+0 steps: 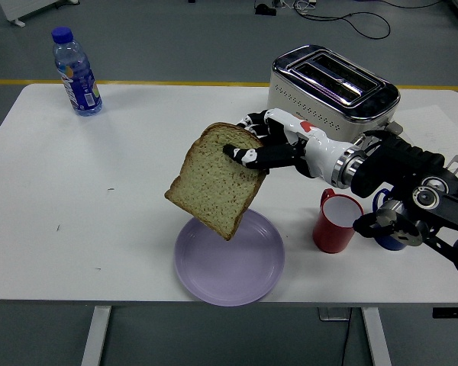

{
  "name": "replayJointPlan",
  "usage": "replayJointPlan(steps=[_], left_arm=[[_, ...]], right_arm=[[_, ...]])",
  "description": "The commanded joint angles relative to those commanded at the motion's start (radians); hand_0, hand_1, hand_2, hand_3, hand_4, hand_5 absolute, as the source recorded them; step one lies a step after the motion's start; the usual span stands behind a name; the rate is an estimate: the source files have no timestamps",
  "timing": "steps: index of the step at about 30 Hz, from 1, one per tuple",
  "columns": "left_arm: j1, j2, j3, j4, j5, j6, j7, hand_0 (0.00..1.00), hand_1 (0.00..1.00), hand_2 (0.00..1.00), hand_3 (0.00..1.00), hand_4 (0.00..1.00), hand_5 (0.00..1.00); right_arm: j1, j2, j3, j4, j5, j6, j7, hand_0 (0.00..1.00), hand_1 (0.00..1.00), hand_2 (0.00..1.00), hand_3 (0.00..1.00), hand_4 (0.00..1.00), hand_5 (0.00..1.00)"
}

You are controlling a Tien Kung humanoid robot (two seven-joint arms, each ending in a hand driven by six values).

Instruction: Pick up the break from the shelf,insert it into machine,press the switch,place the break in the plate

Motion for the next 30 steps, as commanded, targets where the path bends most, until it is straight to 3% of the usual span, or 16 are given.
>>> replayJointPlan(steps=[19,27,28,30], left_arm=[[-0.013,0.000,0.012,0.000,-0.019,0.004,-0.001,0.609,0.458,0.433,0.554,0.287,0.944],[-0.016,0.000,0.009,0.000,-0.019,0.006,-0.003,0.610,0.458,0.434,0.554,0.285,0.942],[-0.016,0.000,0.008,0.000,-0.018,0.006,-0.003,0.610,0.458,0.435,0.554,0.283,0.939],[-0.017,0.000,0.003,0.000,-0.016,0.007,-0.003,0.610,0.458,0.435,0.554,0.283,0.939]], right_arm=[[-0.115,0.112,-0.100,-0.149,-0.033,-0.029,0.041,0.085,0.128,0.250,0.337,0.619,0.002],[-0.116,0.123,-0.111,-0.181,-0.057,-0.016,0.055,0.097,0.129,0.254,0.344,0.621,0.002],[-0.117,0.122,-0.113,-0.184,-0.060,-0.008,0.052,0.172,0.171,0.309,0.411,0.640,0.002],[-0.121,0.122,-0.121,-0.196,-0.066,0.007,0.057,0.172,0.171,0.309,0.411,0.640,0.002]])
